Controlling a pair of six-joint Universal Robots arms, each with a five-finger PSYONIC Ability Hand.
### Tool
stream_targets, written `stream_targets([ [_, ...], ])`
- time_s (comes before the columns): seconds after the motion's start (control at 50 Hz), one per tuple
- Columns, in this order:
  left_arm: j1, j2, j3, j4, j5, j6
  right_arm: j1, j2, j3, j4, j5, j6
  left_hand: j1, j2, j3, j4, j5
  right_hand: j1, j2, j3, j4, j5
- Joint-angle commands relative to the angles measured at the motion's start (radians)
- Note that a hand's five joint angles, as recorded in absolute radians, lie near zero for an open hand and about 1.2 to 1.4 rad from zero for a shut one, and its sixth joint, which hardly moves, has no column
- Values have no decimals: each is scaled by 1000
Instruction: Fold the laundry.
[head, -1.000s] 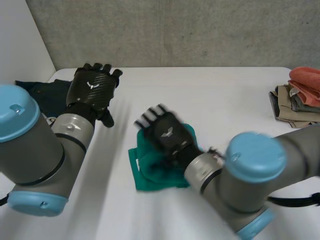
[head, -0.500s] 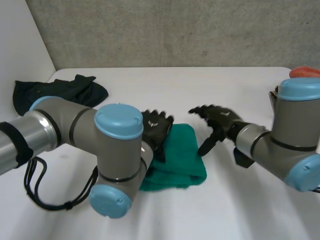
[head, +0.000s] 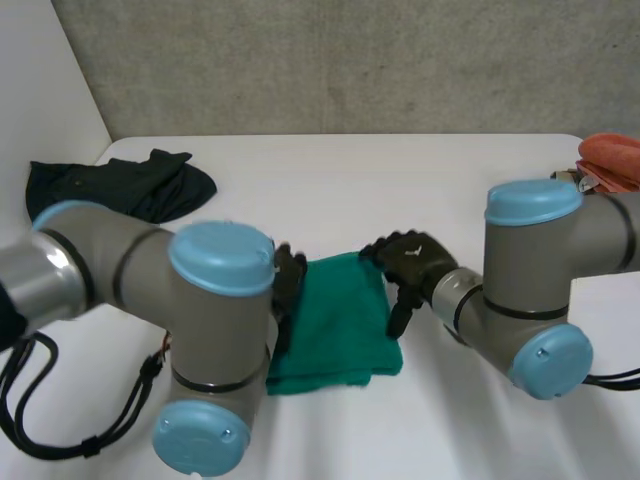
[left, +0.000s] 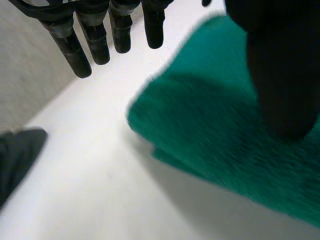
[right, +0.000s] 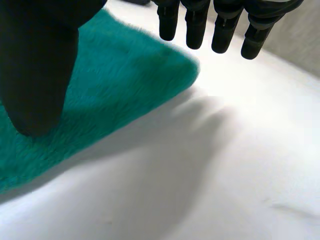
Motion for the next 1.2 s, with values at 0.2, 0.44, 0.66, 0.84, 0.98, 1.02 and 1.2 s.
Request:
stream_targets([
  [0.2,127,223,11,21,433,-19,152,-302,476,-391,10,-38,-5,-8,-14,-7,-27,-58,-40,-37,-39,-44],
  [0.44,156,226,0,18,516,-90,229,-129,506,-583,18,-116,-2,-5,-11,-4,-24,-58,-40,-37,-39,-44],
  [0.66,153,229,-11,26,516,-90,227,-52,444,-669,27,-174,-2,-5,-11,-4,-24,266,284,287,286,281],
  [0.84,153,232,-11,32,516,-92,227,-21,386,-670,33,-176,-2,-5,-11,-4,-24,378,396,399,397,392],
  [0.98,155,234,-11,32,516,-93,227,32,308,-660,31,-173,-2,-5,-11,-4,-24,401,420,422,421,416],
  [1.02,155,234,-12,32,516,-96,226,54,285,-657,31,-174,-2,-5,-11,-4,-24,527,545,548,546,541],
  [1.2,156,237,8,32,519,-115,131,16,207,-657,56,-168,-2,-5,-11,-4,-24,1164,1182,1184,1183,1178],
])
